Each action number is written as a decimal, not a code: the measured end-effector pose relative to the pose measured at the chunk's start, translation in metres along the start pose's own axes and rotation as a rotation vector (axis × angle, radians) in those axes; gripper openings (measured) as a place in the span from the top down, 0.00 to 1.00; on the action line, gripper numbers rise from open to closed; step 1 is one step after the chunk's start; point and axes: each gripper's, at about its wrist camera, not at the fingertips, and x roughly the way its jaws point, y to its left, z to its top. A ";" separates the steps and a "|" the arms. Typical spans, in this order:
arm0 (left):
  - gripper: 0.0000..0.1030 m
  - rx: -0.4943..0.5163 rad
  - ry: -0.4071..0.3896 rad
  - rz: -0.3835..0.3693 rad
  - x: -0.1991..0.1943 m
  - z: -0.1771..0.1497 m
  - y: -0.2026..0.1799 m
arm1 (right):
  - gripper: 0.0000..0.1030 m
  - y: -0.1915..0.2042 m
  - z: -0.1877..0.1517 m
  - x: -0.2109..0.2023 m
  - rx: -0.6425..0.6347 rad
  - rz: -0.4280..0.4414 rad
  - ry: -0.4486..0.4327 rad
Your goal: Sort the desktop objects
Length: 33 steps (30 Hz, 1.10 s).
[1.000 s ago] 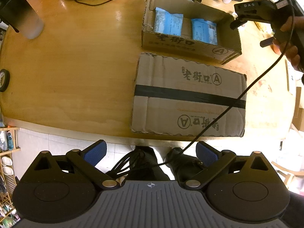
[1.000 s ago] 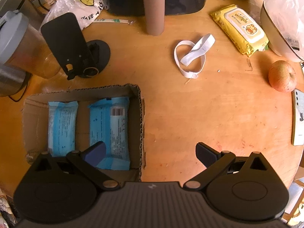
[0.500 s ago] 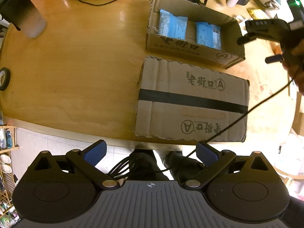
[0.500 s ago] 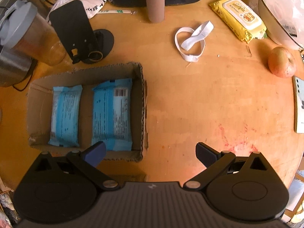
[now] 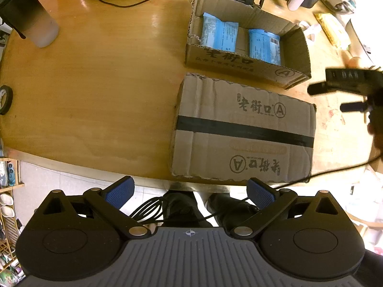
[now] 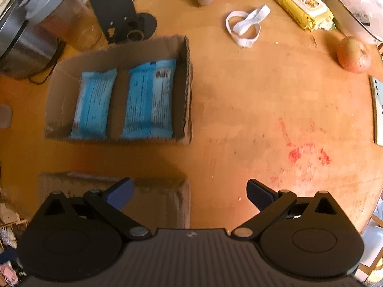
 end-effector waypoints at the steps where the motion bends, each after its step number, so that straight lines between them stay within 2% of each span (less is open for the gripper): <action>1: 0.00 0.001 0.000 0.001 0.000 0.000 0.000 | 0.00 0.001 -0.004 0.000 -0.003 0.001 0.002; 20: 0.00 0.017 0.002 -0.004 0.003 0.003 -0.004 | 0.00 0.000 -0.055 0.001 0.005 0.026 0.031; 33: 0.00 0.019 0.005 0.001 0.005 0.003 -0.004 | 0.00 -0.004 -0.066 0.000 0.058 0.053 0.024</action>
